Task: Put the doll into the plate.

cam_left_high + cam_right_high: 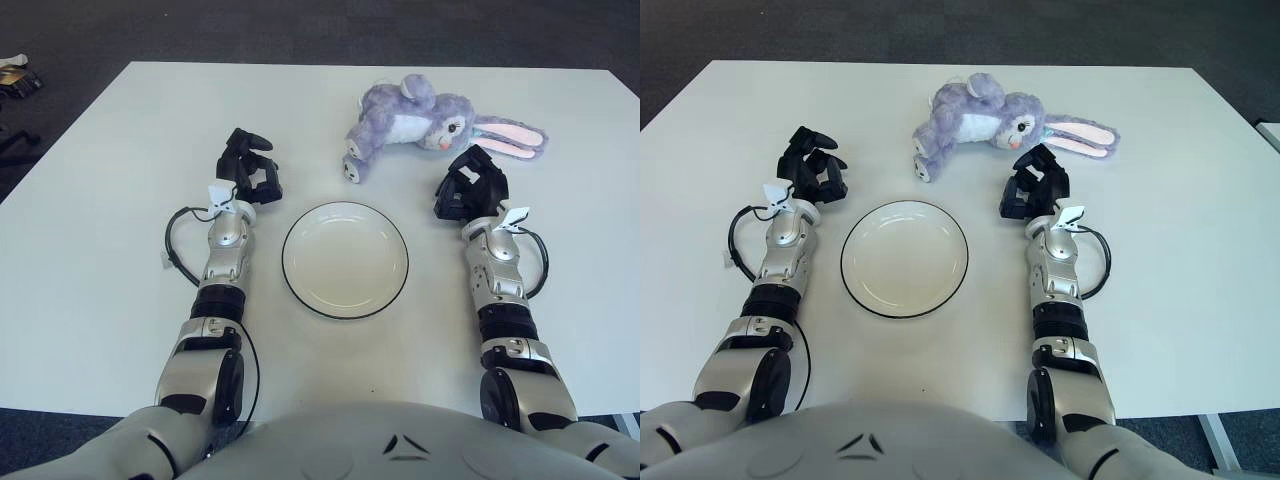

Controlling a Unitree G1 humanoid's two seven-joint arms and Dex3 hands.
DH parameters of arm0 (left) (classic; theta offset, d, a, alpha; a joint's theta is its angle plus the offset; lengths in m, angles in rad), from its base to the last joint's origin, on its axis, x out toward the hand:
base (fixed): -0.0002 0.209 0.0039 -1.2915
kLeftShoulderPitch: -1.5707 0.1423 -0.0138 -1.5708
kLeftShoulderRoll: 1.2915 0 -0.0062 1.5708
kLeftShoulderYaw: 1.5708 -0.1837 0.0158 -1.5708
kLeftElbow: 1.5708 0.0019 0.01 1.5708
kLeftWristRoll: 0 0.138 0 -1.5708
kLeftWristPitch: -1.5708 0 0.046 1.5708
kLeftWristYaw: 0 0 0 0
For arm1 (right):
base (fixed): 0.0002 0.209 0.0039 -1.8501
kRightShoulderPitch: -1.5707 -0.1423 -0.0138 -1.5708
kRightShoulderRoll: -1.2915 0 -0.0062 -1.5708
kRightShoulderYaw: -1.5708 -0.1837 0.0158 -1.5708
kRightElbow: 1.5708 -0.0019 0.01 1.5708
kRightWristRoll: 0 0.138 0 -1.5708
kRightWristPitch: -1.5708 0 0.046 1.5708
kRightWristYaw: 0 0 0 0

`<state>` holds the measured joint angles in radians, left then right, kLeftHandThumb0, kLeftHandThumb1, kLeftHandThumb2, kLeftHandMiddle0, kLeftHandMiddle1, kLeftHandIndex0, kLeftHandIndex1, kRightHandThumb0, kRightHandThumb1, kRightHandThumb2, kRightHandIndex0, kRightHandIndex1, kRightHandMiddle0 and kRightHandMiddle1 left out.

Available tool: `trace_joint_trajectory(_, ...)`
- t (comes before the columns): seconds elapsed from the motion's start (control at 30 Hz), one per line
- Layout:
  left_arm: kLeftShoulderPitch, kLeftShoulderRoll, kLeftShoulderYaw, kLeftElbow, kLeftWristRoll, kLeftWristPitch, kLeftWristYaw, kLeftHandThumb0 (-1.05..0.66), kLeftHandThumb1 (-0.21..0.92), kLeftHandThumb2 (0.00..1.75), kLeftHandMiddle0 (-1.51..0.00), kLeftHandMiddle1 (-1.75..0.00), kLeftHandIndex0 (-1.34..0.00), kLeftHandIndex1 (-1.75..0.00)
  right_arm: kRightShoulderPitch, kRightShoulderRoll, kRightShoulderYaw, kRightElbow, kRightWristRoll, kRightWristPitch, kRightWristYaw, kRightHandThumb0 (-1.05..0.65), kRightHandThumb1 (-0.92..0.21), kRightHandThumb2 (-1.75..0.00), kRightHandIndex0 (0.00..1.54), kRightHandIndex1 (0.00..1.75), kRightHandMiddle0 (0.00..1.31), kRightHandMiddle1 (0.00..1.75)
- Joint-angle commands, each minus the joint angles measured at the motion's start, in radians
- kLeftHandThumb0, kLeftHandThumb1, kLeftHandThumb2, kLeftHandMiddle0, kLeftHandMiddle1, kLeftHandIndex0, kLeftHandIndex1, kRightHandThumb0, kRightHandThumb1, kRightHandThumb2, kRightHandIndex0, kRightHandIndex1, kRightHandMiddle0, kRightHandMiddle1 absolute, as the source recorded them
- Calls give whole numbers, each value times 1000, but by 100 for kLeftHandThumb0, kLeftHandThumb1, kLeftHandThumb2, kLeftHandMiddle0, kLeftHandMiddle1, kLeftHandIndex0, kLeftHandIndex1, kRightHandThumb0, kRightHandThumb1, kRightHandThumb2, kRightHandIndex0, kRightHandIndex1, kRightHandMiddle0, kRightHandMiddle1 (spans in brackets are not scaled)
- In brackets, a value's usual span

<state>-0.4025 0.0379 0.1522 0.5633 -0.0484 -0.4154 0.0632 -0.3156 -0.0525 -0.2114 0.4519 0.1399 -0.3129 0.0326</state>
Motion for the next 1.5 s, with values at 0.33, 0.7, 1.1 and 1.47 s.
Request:
trace_joint_trajectory(0.33, 62, -6, -2, 26, 10, 8, 8, -1, 30, 135, -51, -175, -50, -175, 53, 6, 1, 99, -19, -120, -3, -1, -12, -153, 79, 167, 52, 175)
trace_joint_trajectory(0.7, 63, -10, 2, 18, -4, 23, 1, -1, 30, 135, -52, -175, -50, -175, 42, -31, 35, 145, -105, -237, -31, -1, -30, -134, 63, 170, 40, 175)
trace_joint_trajectory(1.1, 63, -5, 0, 25, 0, 3, -4, -1, 30, 135, -51, -175, -50, -175, 41, -107, 111, 123, -434, -215, -324, 29, -21, -145, 66, 174, 20, 159)
trace_joint_trajectory(1.47, 58, -2, 1, 33, 6, 12, 4, -1, 30, 135, -52, -175, -50, -175, 80, -167, 189, 26, -665, -139, -532, -89, -47, -79, 107, 175, 0, 92)
